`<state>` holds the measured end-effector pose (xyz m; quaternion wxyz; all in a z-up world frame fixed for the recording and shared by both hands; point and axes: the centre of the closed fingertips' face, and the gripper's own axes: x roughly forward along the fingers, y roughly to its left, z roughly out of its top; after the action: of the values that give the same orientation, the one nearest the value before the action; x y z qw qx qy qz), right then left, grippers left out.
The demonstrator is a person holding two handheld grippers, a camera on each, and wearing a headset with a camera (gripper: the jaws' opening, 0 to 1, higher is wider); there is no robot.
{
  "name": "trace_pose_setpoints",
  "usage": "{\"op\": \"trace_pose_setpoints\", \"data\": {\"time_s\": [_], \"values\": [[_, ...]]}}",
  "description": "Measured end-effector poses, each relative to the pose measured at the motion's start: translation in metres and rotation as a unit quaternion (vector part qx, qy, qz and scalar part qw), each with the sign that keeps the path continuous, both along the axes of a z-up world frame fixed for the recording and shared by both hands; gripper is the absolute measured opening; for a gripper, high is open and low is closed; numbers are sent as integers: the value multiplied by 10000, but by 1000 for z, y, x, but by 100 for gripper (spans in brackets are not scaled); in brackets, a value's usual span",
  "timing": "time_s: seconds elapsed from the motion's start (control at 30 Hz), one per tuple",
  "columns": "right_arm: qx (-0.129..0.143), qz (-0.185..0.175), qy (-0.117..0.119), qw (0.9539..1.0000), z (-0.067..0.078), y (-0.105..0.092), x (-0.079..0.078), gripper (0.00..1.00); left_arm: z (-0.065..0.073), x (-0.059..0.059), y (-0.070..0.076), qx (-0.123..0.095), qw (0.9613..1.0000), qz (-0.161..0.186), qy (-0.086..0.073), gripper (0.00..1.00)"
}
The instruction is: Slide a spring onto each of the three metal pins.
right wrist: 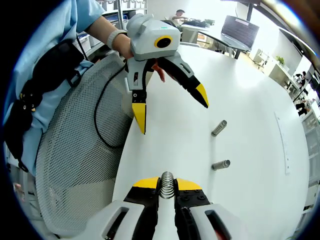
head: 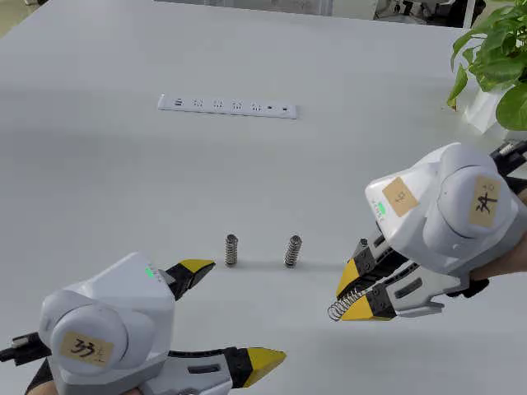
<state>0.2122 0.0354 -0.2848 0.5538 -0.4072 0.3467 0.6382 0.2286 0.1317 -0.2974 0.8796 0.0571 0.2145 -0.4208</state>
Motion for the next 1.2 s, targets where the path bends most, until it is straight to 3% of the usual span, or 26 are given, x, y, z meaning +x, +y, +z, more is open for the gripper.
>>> {"op": "trace_pose_setpoints", "data": {"time_s": [0.1, 0.13, 0.37, 0.63, 0.8, 0.97, 1.2], "values": [[-61, -27, -88, 9999, 1, -7, 8, 8, -1, 3, 5, 51, 9998, 157, -57, 98], [-87, -54, -107, 9999, 2, -11, 12, 8, -1, 3, 7, 58, 9998, 209, -52, 99], [-245, -119, -268, 9993, 4, -30, 30, 8, -1, 6, 13, -1, 9993, 362, 0, 99], [-565, -59, -597, 9966, 10, -50, 71, 8, 2, 8, 15, -76, 9988, 492, 34, 99], [-753, 15, -640, 9951, 8, -55, 94, 8, 2, 9, 14, -118, 9984, 541, 53, 99], [-833, 74, -606, 9947, 1, -53, 104, 8, -1, 6, 13, -25, 9989, 454, 88, 99], [-973, 217, -553, 9935, -6, -51, 102, 8, -3, 7, 16, -43, 9986, 500, 145, 99]]}}
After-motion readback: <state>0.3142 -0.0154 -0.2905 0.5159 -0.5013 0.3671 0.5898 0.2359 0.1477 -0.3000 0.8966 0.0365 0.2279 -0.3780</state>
